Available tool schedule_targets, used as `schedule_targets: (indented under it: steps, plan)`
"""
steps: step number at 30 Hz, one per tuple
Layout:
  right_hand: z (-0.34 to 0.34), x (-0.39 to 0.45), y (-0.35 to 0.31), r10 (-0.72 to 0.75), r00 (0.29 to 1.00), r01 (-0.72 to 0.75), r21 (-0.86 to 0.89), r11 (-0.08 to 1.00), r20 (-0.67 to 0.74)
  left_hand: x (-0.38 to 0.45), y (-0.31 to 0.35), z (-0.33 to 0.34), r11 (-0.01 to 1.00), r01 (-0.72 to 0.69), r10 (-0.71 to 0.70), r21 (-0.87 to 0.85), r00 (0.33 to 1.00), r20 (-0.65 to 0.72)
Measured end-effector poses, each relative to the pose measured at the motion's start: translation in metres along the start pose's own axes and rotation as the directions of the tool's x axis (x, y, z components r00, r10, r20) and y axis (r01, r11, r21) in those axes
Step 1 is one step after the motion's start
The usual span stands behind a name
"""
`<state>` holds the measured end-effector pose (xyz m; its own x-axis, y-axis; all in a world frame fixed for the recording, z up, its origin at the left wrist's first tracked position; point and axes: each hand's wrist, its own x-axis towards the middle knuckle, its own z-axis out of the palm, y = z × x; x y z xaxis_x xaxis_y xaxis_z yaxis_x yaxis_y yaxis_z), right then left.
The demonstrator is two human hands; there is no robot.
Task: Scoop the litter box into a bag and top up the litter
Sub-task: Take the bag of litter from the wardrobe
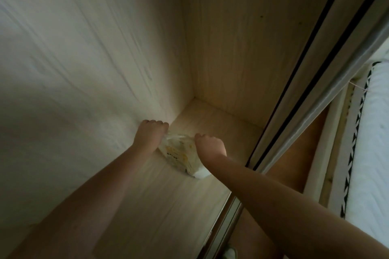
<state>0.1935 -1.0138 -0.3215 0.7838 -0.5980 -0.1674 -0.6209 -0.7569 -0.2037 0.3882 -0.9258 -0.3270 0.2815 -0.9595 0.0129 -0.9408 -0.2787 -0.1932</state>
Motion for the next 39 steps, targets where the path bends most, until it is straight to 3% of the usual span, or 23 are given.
schedule_targets:
  steps: [3,7,13,19,24,30,35,39]
  plan:
    - [0.007,-0.010,0.003,-0.010,1.000,0.010,0.025,1.000,-0.003,-0.009,-0.006,0.003,0.999,-0.046,0.046,-0.024,0.999,-0.008]
    - [0.013,-0.025,0.009,-0.030,1.000,0.029,0.062,0.998,0.005,-0.022,-0.005,0.008,0.996,-0.071,0.076,-0.045,0.991,0.111]
    - [0.012,-0.047,0.029,-0.043,0.999,0.043,0.070,0.997,-0.004,-0.035,0.008,-0.007,0.974,-0.127,0.127,-0.189,0.992,-0.012]
    - [0.001,-0.088,0.067,0.014,1.000,-0.014,-0.002,1.000,-0.020,-0.037,0.055,-0.022,0.949,-0.148,0.192,-0.277,0.972,0.139]
    - [-0.005,-0.148,0.116,0.034,0.993,-0.034,0.009,0.999,-0.117,-0.036,0.116,-0.047,0.901,-0.273,0.316,-0.339,0.945,0.079]
    - [-0.021,-0.242,0.175,0.186,0.946,-0.190,0.009,0.982,-0.264,-0.026,0.202,-0.085,0.759,-0.483,0.522,-0.436,0.852,-0.037]
    - [-0.031,-0.334,0.213,0.390,0.885,-0.387,0.065,0.920,-0.253,-0.032,0.293,-0.115,0.608,-0.676,0.699,-0.416,0.704,-0.122]
    - [-0.038,-0.410,0.233,0.551,0.799,-0.536,0.131,0.834,-0.241,-0.047,0.367,-0.148,0.548,-0.702,0.752,-0.455,0.652,-0.100]
